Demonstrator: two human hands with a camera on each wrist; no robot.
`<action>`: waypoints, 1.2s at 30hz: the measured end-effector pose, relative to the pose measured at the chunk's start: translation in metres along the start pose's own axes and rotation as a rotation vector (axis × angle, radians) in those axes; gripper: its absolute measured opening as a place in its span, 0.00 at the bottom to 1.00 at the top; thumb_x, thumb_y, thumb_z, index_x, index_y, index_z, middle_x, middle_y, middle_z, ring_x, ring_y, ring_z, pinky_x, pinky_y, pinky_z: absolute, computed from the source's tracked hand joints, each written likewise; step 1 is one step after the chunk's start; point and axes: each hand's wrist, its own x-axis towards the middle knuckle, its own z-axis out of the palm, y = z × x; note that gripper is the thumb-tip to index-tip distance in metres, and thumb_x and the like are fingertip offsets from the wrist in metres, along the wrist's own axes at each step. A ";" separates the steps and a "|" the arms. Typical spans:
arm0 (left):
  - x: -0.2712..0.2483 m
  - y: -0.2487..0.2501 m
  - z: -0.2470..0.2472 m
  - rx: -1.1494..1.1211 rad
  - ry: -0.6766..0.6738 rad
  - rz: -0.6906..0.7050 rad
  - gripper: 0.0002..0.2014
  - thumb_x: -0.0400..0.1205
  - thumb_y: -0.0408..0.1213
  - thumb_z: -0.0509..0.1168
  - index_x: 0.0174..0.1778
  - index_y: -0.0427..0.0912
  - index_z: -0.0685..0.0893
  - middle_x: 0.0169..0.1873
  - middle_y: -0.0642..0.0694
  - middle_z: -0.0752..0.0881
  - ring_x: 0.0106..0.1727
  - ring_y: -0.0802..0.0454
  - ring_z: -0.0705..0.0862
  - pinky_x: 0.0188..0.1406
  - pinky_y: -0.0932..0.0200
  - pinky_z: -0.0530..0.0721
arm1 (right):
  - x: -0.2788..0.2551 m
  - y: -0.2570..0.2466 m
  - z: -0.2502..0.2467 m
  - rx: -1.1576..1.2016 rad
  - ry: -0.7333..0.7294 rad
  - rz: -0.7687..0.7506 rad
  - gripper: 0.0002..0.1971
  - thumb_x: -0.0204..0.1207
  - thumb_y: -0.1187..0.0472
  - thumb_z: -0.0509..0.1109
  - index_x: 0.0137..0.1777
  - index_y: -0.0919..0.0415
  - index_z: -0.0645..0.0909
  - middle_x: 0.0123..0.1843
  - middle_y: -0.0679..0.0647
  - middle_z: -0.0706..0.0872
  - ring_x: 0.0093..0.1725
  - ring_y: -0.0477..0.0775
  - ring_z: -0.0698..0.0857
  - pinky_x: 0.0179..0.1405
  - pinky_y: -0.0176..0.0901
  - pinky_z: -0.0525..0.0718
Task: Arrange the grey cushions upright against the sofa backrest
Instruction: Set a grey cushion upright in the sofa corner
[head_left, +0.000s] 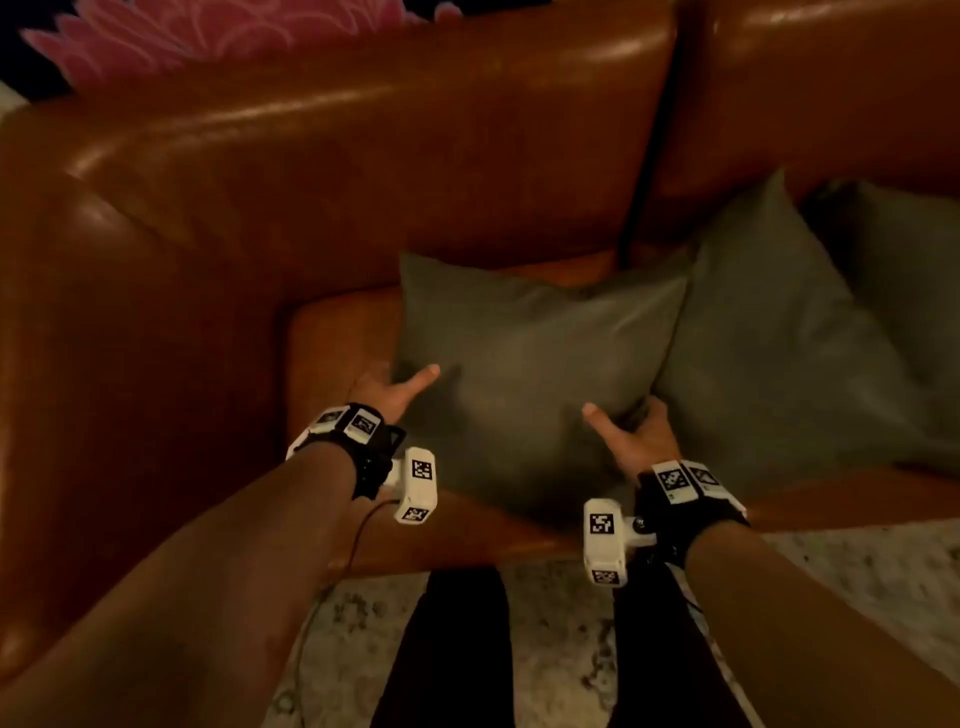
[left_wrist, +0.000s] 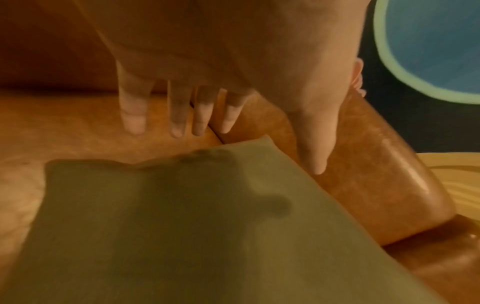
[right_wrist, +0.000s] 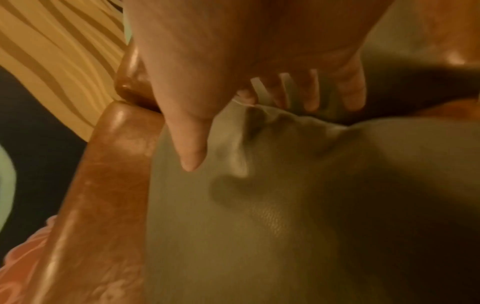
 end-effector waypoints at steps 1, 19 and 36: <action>0.008 0.003 -0.004 -0.017 -0.011 0.008 0.62 0.48 0.80 0.75 0.78 0.52 0.77 0.74 0.45 0.83 0.69 0.38 0.84 0.71 0.41 0.80 | 0.002 -0.004 0.008 0.041 0.030 0.000 0.69 0.43 0.29 0.78 0.86 0.58 0.62 0.81 0.59 0.77 0.79 0.64 0.78 0.81 0.60 0.74; 0.095 0.012 0.014 -0.264 -0.202 0.062 0.49 0.69 0.45 0.83 0.85 0.45 0.65 0.76 0.44 0.79 0.72 0.42 0.81 0.63 0.50 0.78 | 0.039 -0.021 0.041 0.194 0.108 -0.020 0.61 0.64 0.48 0.87 0.90 0.60 0.51 0.86 0.57 0.70 0.83 0.61 0.72 0.84 0.51 0.67; 0.102 -0.015 -0.089 -0.485 0.256 0.442 0.65 0.59 0.29 0.88 0.87 0.49 0.54 0.73 0.54 0.75 0.72 0.55 0.77 0.74 0.55 0.77 | 0.061 -0.136 0.104 0.098 -0.158 -0.483 0.63 0.56 0.56 0.92 0.88 0.45 0.56 0.80 0.47 0.76 0.78 0.49 0.77 0.80 0.52 0.75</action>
